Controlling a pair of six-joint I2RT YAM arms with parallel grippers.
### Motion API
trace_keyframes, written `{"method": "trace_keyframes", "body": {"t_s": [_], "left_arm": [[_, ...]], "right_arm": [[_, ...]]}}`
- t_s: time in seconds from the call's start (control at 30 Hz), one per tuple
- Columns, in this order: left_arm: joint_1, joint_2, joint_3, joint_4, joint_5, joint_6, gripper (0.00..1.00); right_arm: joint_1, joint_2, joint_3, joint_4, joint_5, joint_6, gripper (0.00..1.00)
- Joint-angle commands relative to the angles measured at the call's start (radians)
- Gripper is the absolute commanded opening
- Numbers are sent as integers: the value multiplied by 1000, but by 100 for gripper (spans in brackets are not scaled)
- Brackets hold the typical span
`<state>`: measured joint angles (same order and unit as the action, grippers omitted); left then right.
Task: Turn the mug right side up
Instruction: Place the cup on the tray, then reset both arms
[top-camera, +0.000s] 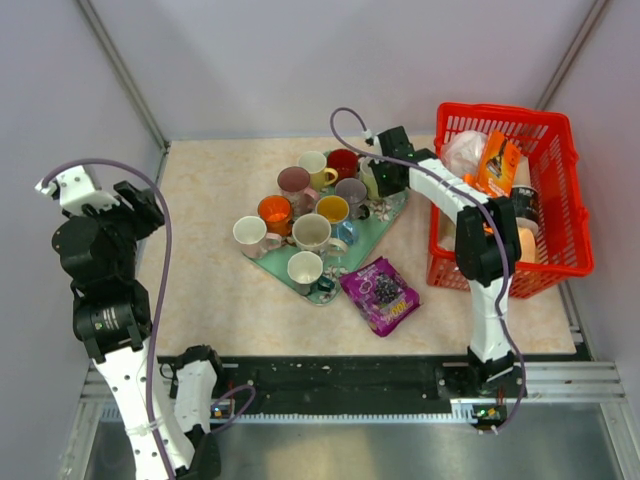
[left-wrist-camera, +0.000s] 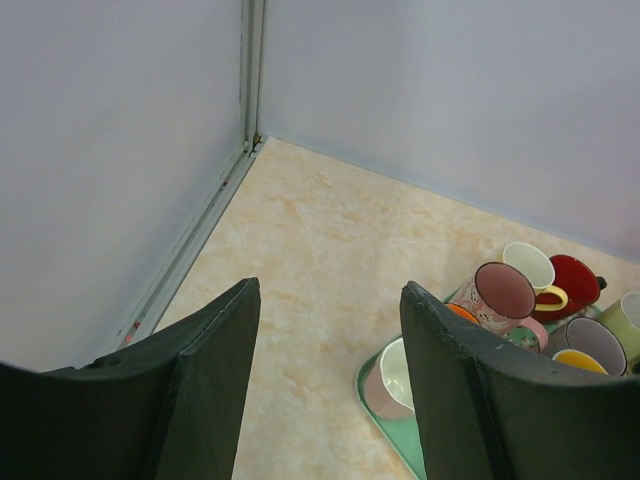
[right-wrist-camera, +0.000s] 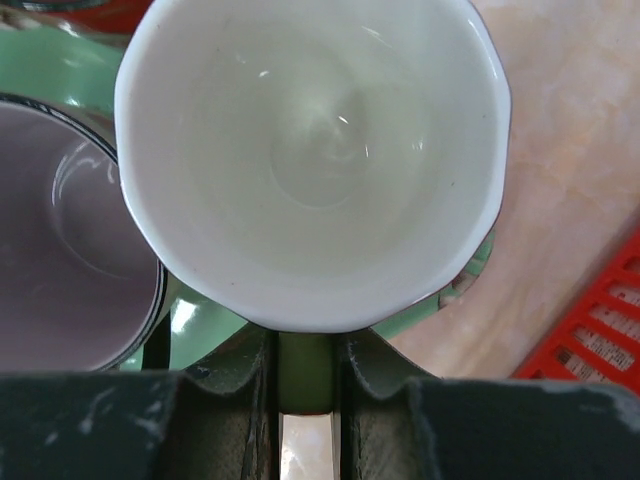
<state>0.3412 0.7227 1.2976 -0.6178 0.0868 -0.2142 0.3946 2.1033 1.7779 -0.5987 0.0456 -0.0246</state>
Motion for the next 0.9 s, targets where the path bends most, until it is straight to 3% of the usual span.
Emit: {"method": "trace_keyframes", "body": {"t_s": [0.0, 0.07, 0.23, 0.43, 0.57, 0.7, 0.73, 0.77, 0.87], "left_arm": [[10, -5, 2, 12, 16, -2, 63], [10, -6, 0, 12, 21, -2, 63], [15, -11, -6, 6, 27, 2, 63], [15, 6, -23, 12, 54, 32, 65], [15, 43, -41, 26, 83, 53, 68], [13, 98, -35, 30, 128, 85, 74], [13, 113, -32, 33, 143, 101, 83], [13, 130, -31, 27, 158, 120, 99], [12, 214, 15, -25, 175, 159, 99]], "right_arm": [[0, 1, 34, 74, 3, -1, 0], [0, 3, 32, 71, 5, 3, 3], [0, -31, 43, 48, 0, 11, 44], [0, -179, 95, 11, -90, 18, 82], [-2, -221, 193, -47, -139, 60, 90], [-2, -258, 270, -101, -3, 130, 96], [0, -265, 285, -108, 41, 146, 98], [-2, -278, 291, -113, 90, 164, 99], [0, -319, 291, -116, 195, 173, 99]]}}
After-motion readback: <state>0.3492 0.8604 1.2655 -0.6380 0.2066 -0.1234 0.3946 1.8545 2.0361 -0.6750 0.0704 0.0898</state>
